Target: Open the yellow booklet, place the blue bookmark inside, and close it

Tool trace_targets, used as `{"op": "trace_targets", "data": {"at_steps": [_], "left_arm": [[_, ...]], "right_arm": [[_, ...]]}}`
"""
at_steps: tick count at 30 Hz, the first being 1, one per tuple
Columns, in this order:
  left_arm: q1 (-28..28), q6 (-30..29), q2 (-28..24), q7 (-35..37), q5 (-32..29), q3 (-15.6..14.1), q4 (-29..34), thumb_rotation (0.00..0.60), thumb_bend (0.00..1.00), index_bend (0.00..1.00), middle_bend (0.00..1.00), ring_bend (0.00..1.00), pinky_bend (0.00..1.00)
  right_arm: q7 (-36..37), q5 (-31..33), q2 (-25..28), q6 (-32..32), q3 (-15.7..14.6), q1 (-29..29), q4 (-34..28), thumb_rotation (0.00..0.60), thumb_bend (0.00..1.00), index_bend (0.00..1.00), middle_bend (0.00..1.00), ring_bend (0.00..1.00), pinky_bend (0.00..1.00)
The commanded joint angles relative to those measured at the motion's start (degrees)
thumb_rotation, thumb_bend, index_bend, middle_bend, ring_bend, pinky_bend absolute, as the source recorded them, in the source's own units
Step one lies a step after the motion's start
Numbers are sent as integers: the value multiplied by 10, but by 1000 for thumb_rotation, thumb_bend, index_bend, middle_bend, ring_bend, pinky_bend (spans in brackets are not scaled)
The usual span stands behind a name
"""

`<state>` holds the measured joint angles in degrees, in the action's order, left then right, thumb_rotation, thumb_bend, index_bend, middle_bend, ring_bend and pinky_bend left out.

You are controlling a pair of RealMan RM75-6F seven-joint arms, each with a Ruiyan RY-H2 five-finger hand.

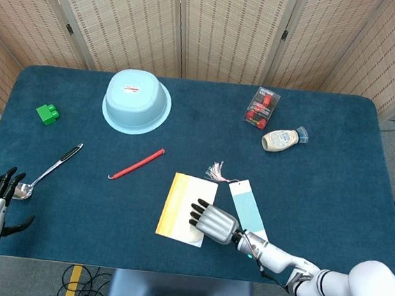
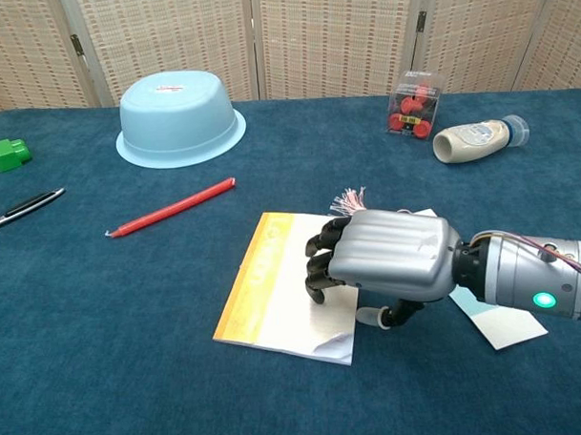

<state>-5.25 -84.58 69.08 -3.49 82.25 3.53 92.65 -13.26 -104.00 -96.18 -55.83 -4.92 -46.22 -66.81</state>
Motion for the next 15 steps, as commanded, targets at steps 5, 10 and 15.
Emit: {"op": "trace_targets", "data": {"at_steps": [5, 10, 15], "left_arm": [[0, 0, -1, 0, 0, 0, 0, 600, 232, 117, 42, 94, 168], [0, 1, -1, 2, 0, 0, 0, 600, 232, 117, 42, 94, 168], [1, -1, -2, 4, 0, 1, -1, 600, 233, 117, 41, 94, 168]], "right_arm": [[8, -3, -19, -21, 5, 0, 25, 600, 362, 434, 374, 216, 223], [18, -6, -36, -36, 11, -4, 49, 600, 396, 483, 404, 244, 224], [24, -6, -53, -46, 19, -11, 69, 600, 411, 521, 427, 263, 223]]}}
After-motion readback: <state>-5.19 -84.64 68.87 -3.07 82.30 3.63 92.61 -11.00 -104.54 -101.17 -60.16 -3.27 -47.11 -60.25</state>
